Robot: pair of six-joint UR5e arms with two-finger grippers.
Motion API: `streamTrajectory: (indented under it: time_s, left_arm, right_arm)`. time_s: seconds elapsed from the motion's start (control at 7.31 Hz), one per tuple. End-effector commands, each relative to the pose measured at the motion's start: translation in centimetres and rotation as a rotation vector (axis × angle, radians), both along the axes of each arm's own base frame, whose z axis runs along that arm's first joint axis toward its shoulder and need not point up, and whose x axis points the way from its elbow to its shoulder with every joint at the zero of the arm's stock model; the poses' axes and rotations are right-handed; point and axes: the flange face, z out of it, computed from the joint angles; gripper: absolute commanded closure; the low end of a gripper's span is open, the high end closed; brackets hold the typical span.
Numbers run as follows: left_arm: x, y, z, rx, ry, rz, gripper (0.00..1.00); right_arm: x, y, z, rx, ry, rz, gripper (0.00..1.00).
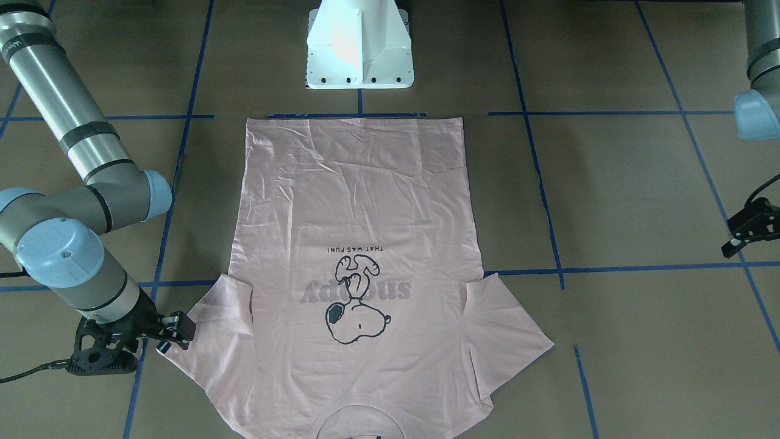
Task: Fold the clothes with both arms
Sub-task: 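Grasp the sleeve near the right gripper and fold it inward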
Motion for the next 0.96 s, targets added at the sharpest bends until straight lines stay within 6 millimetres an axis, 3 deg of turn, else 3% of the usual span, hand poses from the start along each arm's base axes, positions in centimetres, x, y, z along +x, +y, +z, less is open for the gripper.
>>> streamTrajectory:
  time_s: [0.0,0.27,0.41,0.55,0.82]
  left_arm:
    - [-0.01,0.06,-0.35,0.006,0.002,0.000,0.00]
    - [-0.01,0.05,-0.28,0.005,0.002,0.000,0.00]
    - [-0.01,0.05,-0.26,0.004,0.001,0.001,0.00]
    - [-0.01,0.05,-0.26,0.004,0.001,0.001,0.00]
    - [0.00,0.00,-0.36,0.005,0.002,0.000,0.00]
  right_arm:
    - [-0.12,-0.02,0.72,-0.007,0.011,-0.003,0.15]
    - [-0.18,-0.09,0.48,-0.004,0.010,-0.003,0.61]
    - [-0.19,-0.08,0.47,0.017,0.016,-0.028,0.91]
    - [-0.21,-0.11,0.27,0.029,0.017,-0.038,1.00]
    - [-0.17,-0.23,-0.03,0.029,0.014,-0.035,1.00]
